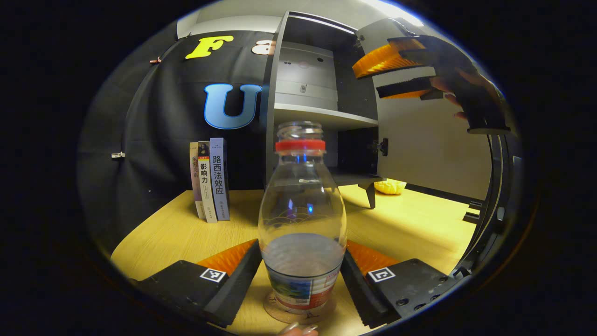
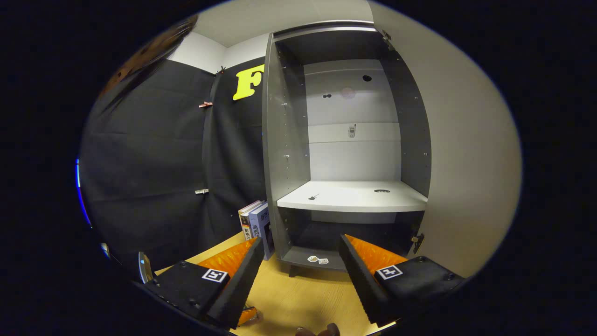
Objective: Open the cabinet door with the right hand, grasp the bottle in the cabinet with the left hand and place it on the coaster, then close the cabinet door with the right hand.
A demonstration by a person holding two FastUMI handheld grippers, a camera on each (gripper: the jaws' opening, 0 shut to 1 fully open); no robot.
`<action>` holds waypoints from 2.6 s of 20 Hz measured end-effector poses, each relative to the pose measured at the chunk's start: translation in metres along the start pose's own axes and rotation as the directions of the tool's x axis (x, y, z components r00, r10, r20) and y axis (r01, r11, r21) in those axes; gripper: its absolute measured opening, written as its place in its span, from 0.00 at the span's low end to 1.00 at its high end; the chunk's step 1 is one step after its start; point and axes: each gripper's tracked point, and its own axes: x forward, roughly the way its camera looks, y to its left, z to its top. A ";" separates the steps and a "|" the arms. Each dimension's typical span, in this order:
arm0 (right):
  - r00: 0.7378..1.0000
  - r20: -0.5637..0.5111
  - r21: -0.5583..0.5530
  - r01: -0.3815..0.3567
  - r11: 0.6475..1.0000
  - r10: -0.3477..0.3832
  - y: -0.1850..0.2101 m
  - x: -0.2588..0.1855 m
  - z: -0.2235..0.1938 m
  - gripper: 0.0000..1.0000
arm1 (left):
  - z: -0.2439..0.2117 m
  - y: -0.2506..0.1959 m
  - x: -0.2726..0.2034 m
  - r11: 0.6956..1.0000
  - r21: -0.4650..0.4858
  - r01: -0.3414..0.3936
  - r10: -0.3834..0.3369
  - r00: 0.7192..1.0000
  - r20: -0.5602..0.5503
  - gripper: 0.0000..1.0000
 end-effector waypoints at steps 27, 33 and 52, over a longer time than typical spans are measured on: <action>0.893 0.006 -0.110 0.447 0.888 -0.449 -0.081 -0.267 0.087 0.98 | 0.320 -0.153 0.002 0.841 0.067 0.537 -0.541 0.834 0.113 0.95; 0.803 0.121 -0.002 0.589 0.808 -0.584 -0.176 -0.315 0.124 0.97 | 0.330 -0.189 0.026 0.831 0.054 0.554 -0.556 0.823 0.115 0.95; 0.976 0.050 0.023 0.211 0.977 -0.211 -0.160 -0.249 0.120 0.97 | 0.330 -0.175 0.053 0.930 0.010 0.369 -0.367 0.924 0.107 0.95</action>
